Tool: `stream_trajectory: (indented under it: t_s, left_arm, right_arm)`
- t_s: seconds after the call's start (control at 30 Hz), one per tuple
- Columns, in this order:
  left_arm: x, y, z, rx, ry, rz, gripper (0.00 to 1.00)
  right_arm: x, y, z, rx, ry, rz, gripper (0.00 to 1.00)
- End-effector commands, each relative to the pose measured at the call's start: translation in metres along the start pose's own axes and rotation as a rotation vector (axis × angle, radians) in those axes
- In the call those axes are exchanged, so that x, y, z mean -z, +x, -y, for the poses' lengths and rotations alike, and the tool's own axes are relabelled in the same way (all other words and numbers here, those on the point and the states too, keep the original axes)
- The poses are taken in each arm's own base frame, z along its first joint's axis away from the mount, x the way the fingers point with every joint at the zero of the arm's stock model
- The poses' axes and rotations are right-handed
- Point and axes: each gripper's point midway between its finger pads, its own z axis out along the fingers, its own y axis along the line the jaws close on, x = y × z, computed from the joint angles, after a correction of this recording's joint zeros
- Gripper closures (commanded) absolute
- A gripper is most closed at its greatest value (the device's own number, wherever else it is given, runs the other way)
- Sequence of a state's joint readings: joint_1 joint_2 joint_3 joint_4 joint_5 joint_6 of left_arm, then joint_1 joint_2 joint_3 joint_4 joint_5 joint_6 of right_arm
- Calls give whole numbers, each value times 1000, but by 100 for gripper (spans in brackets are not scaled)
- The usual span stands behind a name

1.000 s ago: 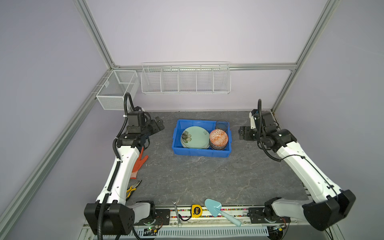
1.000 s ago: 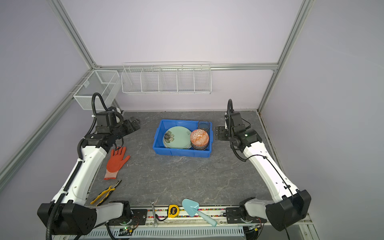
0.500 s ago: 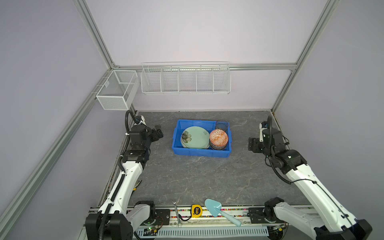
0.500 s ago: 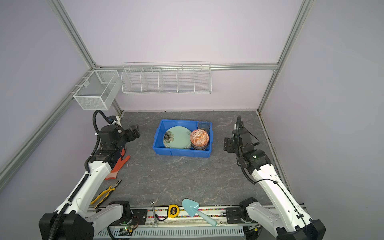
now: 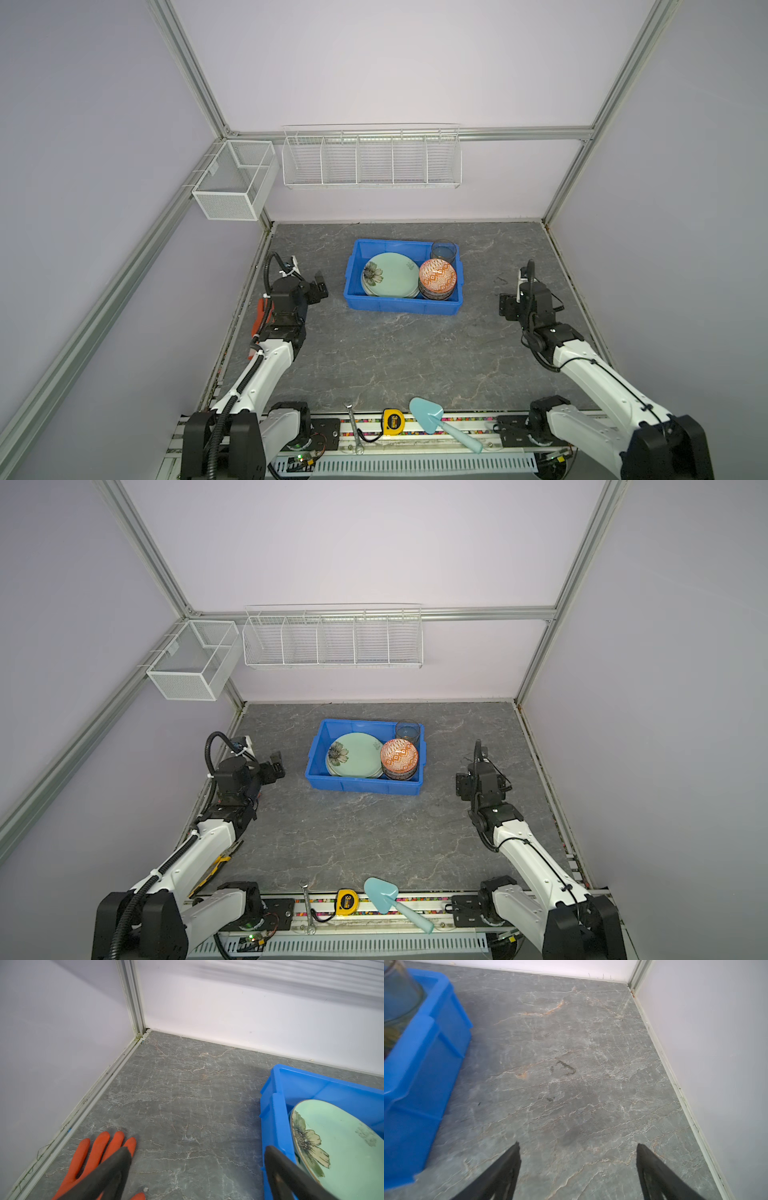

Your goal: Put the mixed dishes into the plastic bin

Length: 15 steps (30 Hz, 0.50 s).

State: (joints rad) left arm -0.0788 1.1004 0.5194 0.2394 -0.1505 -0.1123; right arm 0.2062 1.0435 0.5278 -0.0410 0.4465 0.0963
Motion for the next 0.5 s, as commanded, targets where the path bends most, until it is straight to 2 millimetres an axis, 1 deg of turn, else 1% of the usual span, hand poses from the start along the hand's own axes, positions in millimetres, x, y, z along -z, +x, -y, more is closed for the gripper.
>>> stream_trajectory:
  t_s: [0.0, 0.07, 0.13, 0.2, 0.27, 0.37, 0.4, 0.47]
  left_arm:
    - [-6, -1, -8, -48, -43, 67, 0]
    - [-10, 8, -16, -31, -81, 69, 0]
    - [-13, 14, -19, -18, -95, 84, 0]
    - [-16, 19, -23, -4, -116, 109, 0]
    - [-21, 21, -25, -26, -127, 122, 1]
    - [-28, 23, -29, -39, -157, 140, 0]
    - [-31, 24, -30, -42, -163, 146, 0]
    - [-38, 33, -30, -44, -159, 126, 0]
  right_arm:
    - [-20, -13, 6, -77, -10, 94, 11]
    - [-36, -8, 5, -73, -39, 79, 11]
    - [-49, -5, 5, -60, -61, 80, 11]
    - [-60, -4, 4, -44, -88, 121, 12]
    - [-67, -13, 3, -49, -105, 136, 11]
    - [-75, -23, 0, -39, -119, 215, 11]
    - [-79, -18, -2, -37, -126, 192, 11]
    - [-84, -14, -7, -28, -140, 222, 12]
